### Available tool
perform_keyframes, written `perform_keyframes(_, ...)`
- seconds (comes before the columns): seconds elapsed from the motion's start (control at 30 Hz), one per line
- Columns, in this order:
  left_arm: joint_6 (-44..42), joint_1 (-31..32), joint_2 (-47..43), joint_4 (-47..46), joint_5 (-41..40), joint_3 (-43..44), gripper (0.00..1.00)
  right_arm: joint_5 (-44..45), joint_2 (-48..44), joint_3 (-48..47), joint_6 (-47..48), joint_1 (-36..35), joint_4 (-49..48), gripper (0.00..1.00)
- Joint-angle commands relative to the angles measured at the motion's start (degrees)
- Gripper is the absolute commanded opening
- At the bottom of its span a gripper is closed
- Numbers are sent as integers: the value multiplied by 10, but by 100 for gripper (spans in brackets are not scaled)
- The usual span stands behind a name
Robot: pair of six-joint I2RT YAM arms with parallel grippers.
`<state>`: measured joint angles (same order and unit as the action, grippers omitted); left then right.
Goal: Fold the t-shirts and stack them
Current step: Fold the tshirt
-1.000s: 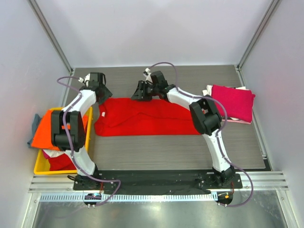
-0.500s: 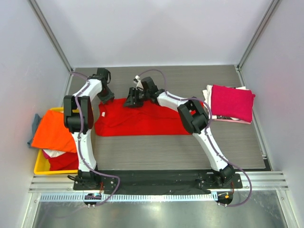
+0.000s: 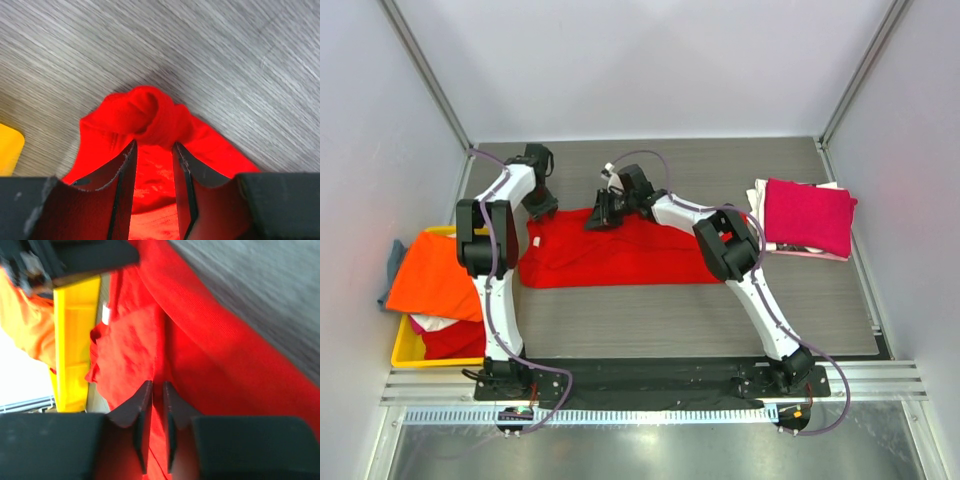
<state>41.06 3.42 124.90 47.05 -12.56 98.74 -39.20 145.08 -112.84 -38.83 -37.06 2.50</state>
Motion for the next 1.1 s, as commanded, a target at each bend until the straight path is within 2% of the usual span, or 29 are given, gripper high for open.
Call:
perform_keyframes(0.0,-2,-8,10,8,-36,29,36,-25,-36,14,10,-4,-10,19)
perform_keyframes(0.2,7,-8,43,19,-35,70,36,-35,-69,50,25,-4,-9,2)
perform_keyframes(0.33,7,-8,58,22,-40,84,36,-57,-106,92,23,-4,-22,1)
perform_keyframes(0.4,8,-9,70,20,-40,91,36,-67,-137,139,12,-4,-70,1)
perform_keyframes(0.6,10,-15,90,27,-39,108,36,-79,-193,238,3,-4,-106,1)
perform_keyframes(0.7,10,-15,90,27,-41,108,36,-87,-219,281,7,-4,-113,4)
perform_keyframes(0.83,8,-16,88,27,-41,107,36,-89,-257,346,27,-4,-110,14)
perform_keyframes(0.9,7,-16,88,27,-41,107,36,-89,-270,366,31,-4,-109,15)
perform_keyframes(0.97,6,-17,87,26,-41,108,36,-90,-287,391,36,-4,-109,42)
perform_keyframes(1.03,5,-18,85,27,-41,111,36,-80,-299,407,50,-4,-103,62)
perform_keyframes(1.07,4,-18,83,29,-35,113,36,-65,-304,409,55,-4,-95,63)
